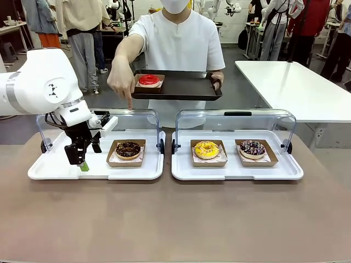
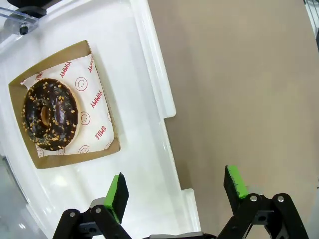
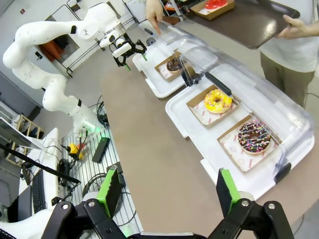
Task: Provide the desired donut to the person.
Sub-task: Pick up and lift the Paper togo box containing the Donut pointed at by the person.
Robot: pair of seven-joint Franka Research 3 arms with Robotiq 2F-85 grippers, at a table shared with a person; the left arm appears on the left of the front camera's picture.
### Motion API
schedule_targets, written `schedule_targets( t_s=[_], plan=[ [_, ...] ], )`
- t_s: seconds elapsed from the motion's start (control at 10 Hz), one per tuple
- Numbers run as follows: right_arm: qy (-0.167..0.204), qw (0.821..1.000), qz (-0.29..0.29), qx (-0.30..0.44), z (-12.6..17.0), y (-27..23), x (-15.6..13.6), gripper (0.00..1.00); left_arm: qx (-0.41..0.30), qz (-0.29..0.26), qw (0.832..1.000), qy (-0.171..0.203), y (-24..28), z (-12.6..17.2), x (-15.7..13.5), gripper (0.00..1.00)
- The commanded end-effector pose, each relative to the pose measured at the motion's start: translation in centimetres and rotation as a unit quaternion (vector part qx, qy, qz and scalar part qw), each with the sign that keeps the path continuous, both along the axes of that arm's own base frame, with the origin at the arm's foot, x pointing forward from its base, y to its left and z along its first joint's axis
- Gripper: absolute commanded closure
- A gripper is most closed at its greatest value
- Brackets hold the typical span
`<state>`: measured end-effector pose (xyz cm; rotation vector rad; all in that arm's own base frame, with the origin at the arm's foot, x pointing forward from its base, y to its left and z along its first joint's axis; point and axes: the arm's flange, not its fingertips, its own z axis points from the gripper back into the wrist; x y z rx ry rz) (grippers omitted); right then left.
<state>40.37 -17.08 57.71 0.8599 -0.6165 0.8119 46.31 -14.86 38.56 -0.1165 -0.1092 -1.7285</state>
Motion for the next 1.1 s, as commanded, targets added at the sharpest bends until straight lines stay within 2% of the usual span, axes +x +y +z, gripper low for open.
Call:
schedule_targets(
  t_s=[0.0,0.6,1.0],
  plan=[
    [-0.002,1.000,0.001,0.004,-0.1,0.0,-0.1,0.00,0.001,-0.002,1.000,0.000,-0.1,0.0,-0.1,0.00],
    [-0.002,1.000,0.001,0.004,-0.1,0.0,-0.1,0.00,0.000,0.000,1.000,0.000,0.0,0.0,0.0,0.00],
    [-0.002,1.000,0.001,0.004,-0.1,0.0,-0.1,0.00,0.021,0.003,0.999,-0.024,-1.9,-1.3,0.9,0.00]
  ],
)
